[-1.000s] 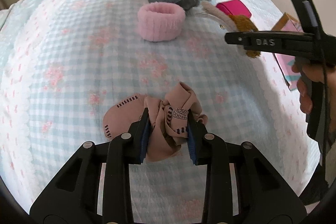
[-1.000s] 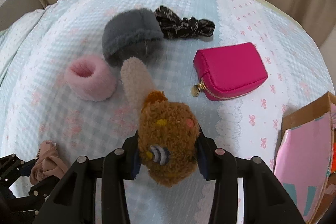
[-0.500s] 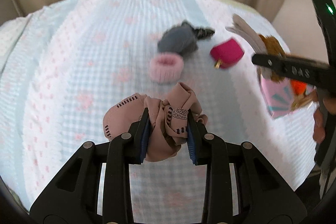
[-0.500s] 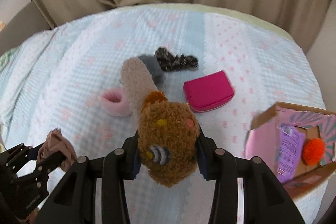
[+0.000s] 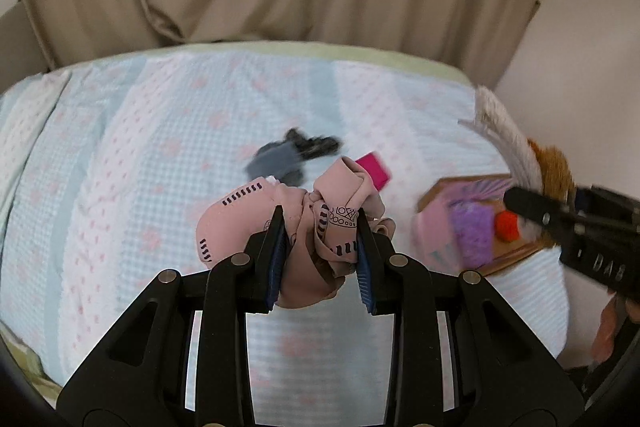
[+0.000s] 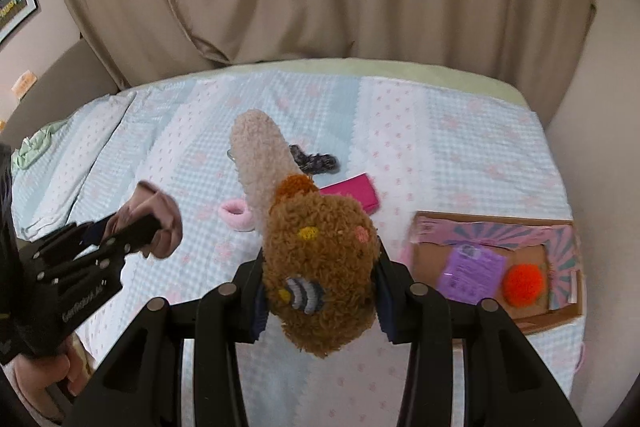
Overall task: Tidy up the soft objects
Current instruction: 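Carry the pink cloth and brown bear over the cardboard box with both tools, then open both tools to release the cloth and bear into the box, lift away, then move the left tool toward the grey hat while the right tool approaches the magenta pouch, then close the left tool on the grey hat while the right tool grasps the magenta pouch, then lift and carry the grey hat and magenta pouch over the cardboard box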
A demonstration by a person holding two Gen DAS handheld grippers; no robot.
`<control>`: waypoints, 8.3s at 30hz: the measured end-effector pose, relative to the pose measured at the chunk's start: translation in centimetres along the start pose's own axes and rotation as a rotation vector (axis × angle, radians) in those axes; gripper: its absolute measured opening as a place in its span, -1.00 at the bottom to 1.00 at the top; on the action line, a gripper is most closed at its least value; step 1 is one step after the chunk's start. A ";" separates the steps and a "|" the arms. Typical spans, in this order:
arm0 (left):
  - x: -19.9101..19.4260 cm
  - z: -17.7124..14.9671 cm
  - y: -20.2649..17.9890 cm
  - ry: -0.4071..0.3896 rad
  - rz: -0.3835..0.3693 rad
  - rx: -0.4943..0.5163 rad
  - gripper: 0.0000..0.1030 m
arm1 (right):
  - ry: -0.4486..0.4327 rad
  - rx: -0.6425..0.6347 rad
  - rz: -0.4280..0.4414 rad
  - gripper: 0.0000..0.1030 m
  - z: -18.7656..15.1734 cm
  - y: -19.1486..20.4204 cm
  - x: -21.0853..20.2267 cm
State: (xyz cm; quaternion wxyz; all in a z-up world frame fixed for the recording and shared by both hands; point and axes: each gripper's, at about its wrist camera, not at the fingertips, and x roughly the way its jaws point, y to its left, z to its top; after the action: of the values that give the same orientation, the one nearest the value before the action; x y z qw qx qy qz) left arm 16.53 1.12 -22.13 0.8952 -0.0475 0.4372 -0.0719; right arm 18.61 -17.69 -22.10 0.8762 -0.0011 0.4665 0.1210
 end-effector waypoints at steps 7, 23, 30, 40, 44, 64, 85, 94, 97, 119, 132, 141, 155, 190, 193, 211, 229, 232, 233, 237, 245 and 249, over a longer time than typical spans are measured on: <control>-1.9 1.6 -9.3 -0.040 -0.032 -0.009 -0.47 | -0.037 0.060 -0.028 -0.23 -0.6 -7.9 -6.2; 4.0 2.5 -22.9 0.079 -0.145 0.103 -0.47 | 0.040 0.174 -0.105 -0.23 -1.6 -22.0 -7.6; 11.7 1.6 -25.4 0.203 -0.167 0.156 -0.47 | 0.141 0.239 -0.115 -0.23 -2.5 -25.2 -3.1; 24.6 -3.7 -28.5 0.471 -0.197 0.277 -0.47 | 0.379 0.357 -0.090 -0.23 -5.2 -29.9 7.4; 28.2 -6.0 -28.9 0.583 -0.193 0.306 -0.47 | 0.483 0.419 -0.052 -0.22 -6.4 -31.1 11.4; 26.9 -4.0 -28.2 0.603 -0.218 0.358 0.99 | 0.487 0.432 0.060 1.00 -6.2 -32.2 13.7; 11.0 -0.2 -25.5 0.378 -0.184 0.346 0.99 | 0.278 0.219 -0.083 1.00 -3.4 -24.9 0.0; 1.3 0.7 -21.8 0.234 -0.126 0.307 0.99 | 0.114 0.194 -0.119 1.00 -2.9 -19.9 -9.0; -1.7 1.2 -20.3 0.182 -0.098 0.272 0.99 | 0.076 0.176 -0.149 1.00 -2.7 -18.3 -11.2; -11.2 -1.7 -6.9 -0.026 0.167 -0.013 0.99 | -0.071 0.029 -0.056 1.00 -2.7 -9.7 -12.9; -5.5 2.2 2.0 0.025 0.093 0.011 0.99 | -0.056 0.067 -0.051 1.00 1.1 -3.2 -7.3; 4.0 7.9 7.3 0.108 -0.016 0.111 0.99 | 0.036 0.266 -0.091 1.00 4.9 -0.6 1.2; 22.3 8.6 9.4 0.285 -0.024 0.189 0.99 | 0.237 0.535 -0.138 1.00 6.7 -2.3 20.3; 36.4 4.4 7.5 0.431 -0.007 0.238 0.07 | 0.334 0.743 -0.214 -0.13 3.1 -7.2 33.4; 35.5 4.7 7.4 0.418 -0.005 0.224 0.06 | 0.324 0.723 -0.206 -0.18 3.9 -6.6 32.5; 20.1 8.7 6.6 0.224 0.012 0.175 0.06 | 0.123 0.448 -0.194 -0.19 7.9 -2.3 20.0; -0.7 5.9 2.3 0.111 0.063 0.007 0.09 | 0.030 0.181 0.007 -0.19 4.6 1.8 -1.2; -2.3 5.0 -0.7 0.093 0.064 0.009 0.11 | 0.015 0.151 0.027 -0.19 4.0 0.2 -4.1; -2.4 4.8 -1.8 0.091 0.061 0.010 0.11 | 0.011 0.145 0.027 -0.19 3.8 -0.4 -4.7; -2.4 4.1 -6.8 0.084 0.031 0.021 0.11 | -0.005 0.141 0.013 -0.19 2.9 -4.0 -6.7; 1.5 3.2 -17.6 0.124 -0.057 0.089 0.13 | 0.007 0.197 -0.071 -0.19 0.6 -13.7 -8.9; 4.8 3.3 -22.7 0.166 -0.102 0.133 0.14 | 0.029 0.233 -0.123 -0.19 0.0 -18.7 -9.0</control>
State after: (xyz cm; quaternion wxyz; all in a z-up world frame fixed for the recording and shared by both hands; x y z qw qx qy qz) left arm 20.07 -21.96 -20.46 0.8522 -0.0039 0.5012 -0.1499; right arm 17.81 -37.72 -16.80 0.8692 0.0704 0.4892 0.0120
